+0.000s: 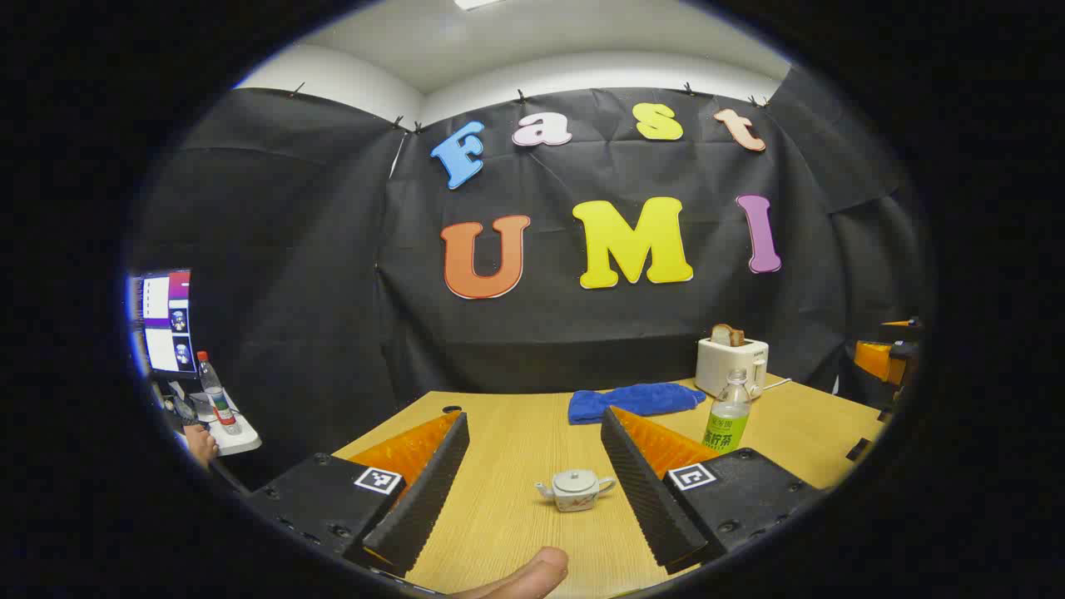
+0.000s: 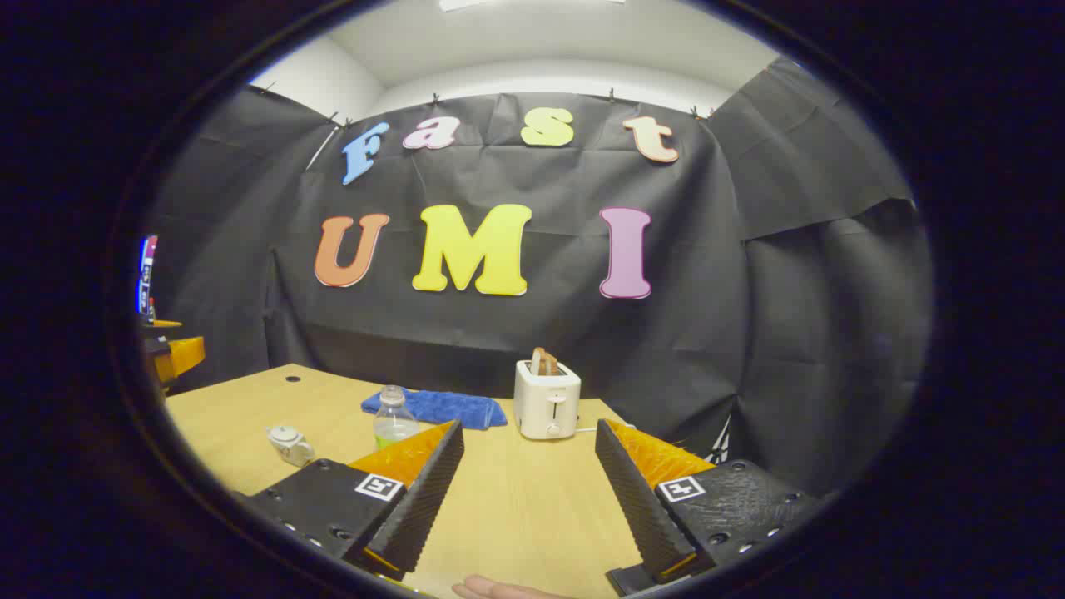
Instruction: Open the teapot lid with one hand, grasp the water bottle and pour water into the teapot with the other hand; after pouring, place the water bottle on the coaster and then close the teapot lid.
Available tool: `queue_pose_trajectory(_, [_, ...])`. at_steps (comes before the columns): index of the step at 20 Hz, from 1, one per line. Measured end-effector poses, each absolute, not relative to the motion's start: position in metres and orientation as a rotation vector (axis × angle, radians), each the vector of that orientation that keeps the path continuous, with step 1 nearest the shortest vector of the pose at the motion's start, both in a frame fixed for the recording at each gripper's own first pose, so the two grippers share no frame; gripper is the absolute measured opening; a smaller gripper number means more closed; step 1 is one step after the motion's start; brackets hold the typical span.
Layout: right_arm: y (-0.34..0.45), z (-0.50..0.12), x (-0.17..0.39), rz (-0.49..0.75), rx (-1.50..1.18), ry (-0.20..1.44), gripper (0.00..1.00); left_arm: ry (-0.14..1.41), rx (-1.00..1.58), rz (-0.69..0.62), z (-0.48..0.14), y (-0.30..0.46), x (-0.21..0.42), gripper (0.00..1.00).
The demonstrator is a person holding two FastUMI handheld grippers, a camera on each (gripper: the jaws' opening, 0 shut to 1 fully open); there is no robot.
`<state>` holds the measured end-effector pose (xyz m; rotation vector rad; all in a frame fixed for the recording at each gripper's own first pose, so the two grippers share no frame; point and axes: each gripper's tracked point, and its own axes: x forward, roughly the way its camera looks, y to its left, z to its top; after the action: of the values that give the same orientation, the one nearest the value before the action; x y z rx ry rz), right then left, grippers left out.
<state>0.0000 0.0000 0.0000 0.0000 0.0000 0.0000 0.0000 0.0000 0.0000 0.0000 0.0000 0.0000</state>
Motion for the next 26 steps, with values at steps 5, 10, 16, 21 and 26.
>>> queue_pose_trajectory(5, [0.009, 0.001, -0.001, 0.016, 0.0, -0.008, 0.98, 0.019, -0.011, 0.0, -0.005, 0.004, 0.002, 1.0])
queue_pose_trajectory(10, [0.019, -0.01, 0.003, 0.034, -0.01, 0.021, 0.95, 0.022, 0.004, -0.009, -0.006, 0.0, 0.003, 1.0])
queue_pose_trajectory(16, [0.022, -0.005, 0.001, 0.029, -0.052, -0.009, 0.95, 0.038, 0.032, -0.016, -0.013, -0.005, 0.004, 1.0])
queue_pose_trajectory(21, [0.026, -0.004, 0.0, 0.035, -0.061, -0.01, 0.95, 0.04, 0.035, -0.02, -0.015, -0.007, 0.004, 1.0])
queue_pose_trajectory(26, [0.025, -0.01, 0.003, 0.027, -0.054, 0.006, 0.95, 0.041, 0.032, -0.027, -0.015, -0.009, 0.004, 1.0])
